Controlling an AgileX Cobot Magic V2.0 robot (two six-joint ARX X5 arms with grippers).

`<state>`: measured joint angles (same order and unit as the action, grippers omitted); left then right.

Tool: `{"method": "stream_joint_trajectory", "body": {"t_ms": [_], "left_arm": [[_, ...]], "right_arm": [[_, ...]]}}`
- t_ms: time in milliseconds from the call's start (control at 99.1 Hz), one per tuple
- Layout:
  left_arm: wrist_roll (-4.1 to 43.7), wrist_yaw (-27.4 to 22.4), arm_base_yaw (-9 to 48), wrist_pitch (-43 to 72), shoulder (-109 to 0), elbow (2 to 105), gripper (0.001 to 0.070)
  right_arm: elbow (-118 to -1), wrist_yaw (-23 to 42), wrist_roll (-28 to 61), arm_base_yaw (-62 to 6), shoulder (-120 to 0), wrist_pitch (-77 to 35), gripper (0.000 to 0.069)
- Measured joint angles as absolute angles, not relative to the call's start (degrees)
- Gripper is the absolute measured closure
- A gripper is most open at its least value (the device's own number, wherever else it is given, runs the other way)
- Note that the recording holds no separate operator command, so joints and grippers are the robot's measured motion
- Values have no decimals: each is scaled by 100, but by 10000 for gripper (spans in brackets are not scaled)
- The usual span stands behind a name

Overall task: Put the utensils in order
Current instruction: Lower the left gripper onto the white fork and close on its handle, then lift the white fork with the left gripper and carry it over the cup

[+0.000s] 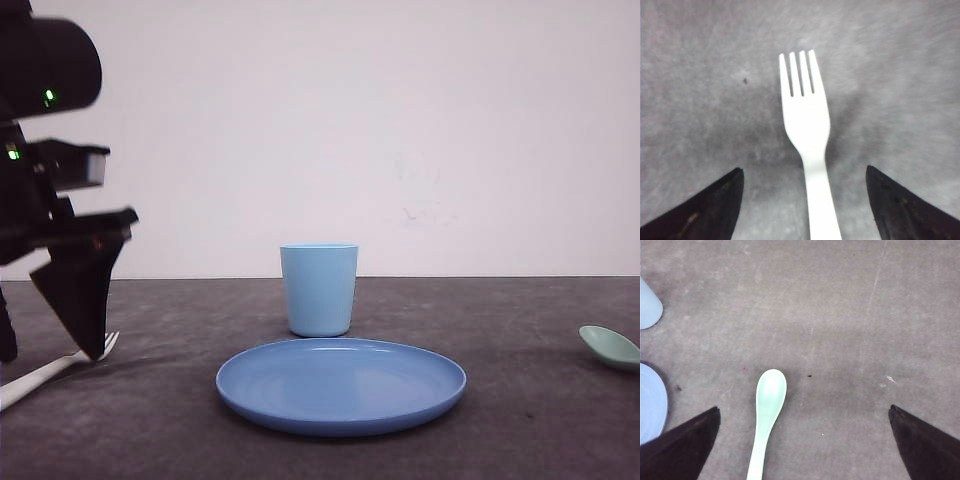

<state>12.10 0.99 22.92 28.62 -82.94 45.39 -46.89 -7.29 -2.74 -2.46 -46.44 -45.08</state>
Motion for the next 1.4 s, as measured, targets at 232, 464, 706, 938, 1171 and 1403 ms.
{"method": "stream_joint_trajectory", "body": {"t_ms": [232, 464, 706, 938, 1171, 1403], "left_arm": [[1229, 301, 2412, 2797, -8462, 4536, 298], [1229, 340, 2657, 2718, -8482, 4536, 513], [1278, 572, 2858, 2694, -8493, 4536, 631], [1291, 617, 2864, 2685, -8495, 4536, 645], [1291, 679, 2869, 2652, -8497, 4536, 666], [1286, 742, 2880, 2602, -8501, 4558, 666]], "right_arm": [[-4689, -729, -274, -246, -4644, -4528, 11], [-4689, -729, -274, -246, -4644, -4528, 11], [-4689, -729, -274, -246, -4644, -4547, 11], [-4689, -729, -274, -246, -4644, -4558, 11], [-4689, -729, -274, -246, -4644, -4563, 11], [-4689, -729, -274, -246, -4644, -4565, 11]]}}
